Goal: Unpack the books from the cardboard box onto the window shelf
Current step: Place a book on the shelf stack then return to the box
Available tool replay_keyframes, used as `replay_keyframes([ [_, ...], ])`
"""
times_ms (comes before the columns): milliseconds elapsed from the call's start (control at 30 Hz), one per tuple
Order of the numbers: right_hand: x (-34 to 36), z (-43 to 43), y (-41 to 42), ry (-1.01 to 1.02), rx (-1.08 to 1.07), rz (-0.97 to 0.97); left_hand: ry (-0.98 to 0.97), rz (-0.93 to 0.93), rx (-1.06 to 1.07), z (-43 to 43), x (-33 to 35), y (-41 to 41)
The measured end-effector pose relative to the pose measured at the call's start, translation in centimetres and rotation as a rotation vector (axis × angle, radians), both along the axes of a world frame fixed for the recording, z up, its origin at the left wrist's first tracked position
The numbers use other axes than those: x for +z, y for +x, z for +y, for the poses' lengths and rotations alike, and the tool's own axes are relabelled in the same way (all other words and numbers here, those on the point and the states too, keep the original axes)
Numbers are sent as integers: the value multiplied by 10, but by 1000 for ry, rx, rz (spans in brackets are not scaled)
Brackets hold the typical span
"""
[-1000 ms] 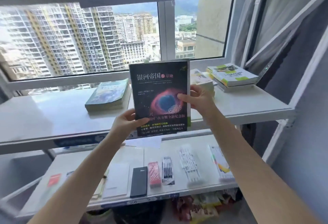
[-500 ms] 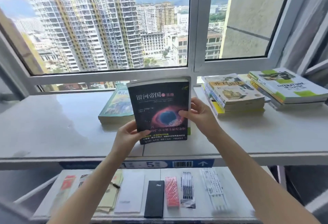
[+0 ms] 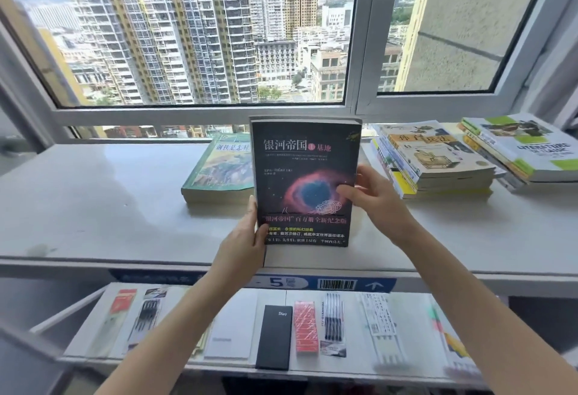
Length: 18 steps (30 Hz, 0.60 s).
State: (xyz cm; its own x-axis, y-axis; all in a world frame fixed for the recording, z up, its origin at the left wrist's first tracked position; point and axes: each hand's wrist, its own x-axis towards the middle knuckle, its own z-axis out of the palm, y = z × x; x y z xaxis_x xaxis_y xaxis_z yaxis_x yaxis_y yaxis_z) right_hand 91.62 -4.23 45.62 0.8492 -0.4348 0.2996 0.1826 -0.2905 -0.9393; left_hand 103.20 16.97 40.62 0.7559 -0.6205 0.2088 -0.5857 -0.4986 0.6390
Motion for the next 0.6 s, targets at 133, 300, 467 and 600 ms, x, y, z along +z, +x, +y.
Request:
replay_keyframes([
  [133, 8, 7, 5, -19, -4, -22, -201, 95, -38, 12, 12, 15],
  [300, 39, 34, 46, -59, 13, -62, -338, 169, -89, 38, 31, 65],
  [467, 65, 46, 123, 38, -41, 12, -456, 273, -110, 61, 68, 126],
  [600, 60, 44, 182, 188, -167, 222, -482, 508, -65, 59, 86, 175],
])
